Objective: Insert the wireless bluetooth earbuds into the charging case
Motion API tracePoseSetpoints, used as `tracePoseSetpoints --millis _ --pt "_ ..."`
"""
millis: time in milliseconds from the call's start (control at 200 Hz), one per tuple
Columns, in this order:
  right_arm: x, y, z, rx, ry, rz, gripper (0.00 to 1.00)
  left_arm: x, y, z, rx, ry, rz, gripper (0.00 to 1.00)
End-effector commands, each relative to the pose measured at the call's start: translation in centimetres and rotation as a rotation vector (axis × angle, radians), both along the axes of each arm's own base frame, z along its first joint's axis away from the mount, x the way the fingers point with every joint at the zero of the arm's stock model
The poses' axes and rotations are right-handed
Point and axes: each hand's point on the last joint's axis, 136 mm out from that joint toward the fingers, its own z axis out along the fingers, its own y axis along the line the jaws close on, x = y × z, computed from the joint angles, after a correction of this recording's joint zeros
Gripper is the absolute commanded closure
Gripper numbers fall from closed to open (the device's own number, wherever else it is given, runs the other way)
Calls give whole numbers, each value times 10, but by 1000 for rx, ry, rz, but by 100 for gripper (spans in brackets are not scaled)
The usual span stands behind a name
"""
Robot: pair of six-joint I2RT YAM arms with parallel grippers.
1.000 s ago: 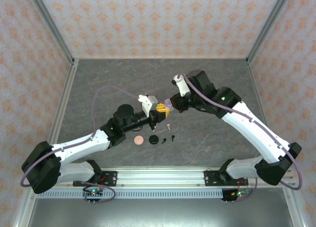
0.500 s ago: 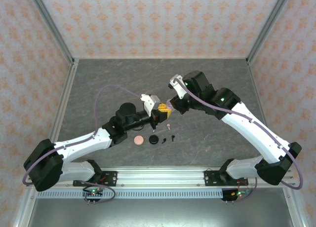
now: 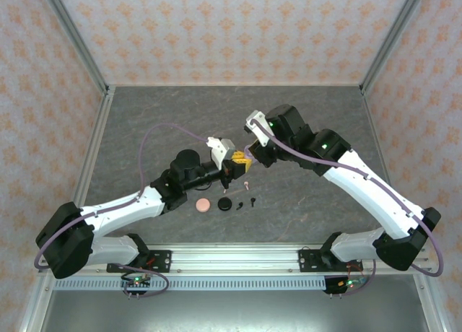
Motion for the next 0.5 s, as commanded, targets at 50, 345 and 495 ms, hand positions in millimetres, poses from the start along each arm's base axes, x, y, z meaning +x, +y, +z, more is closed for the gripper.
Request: tracePoseSetpoints --millis 50,345,495 --pt "-7 -7 -5 -42 0 21 82 -1 -6 17 -23 -37 -20 100" --pt "-7 -10 -13 -80 -2 26 82 0 -6 15 -19 -34 -20 100" --pt "-9 -8 -16 -82 5 38 82 -1 -7 16 -22 -34 -24 100"
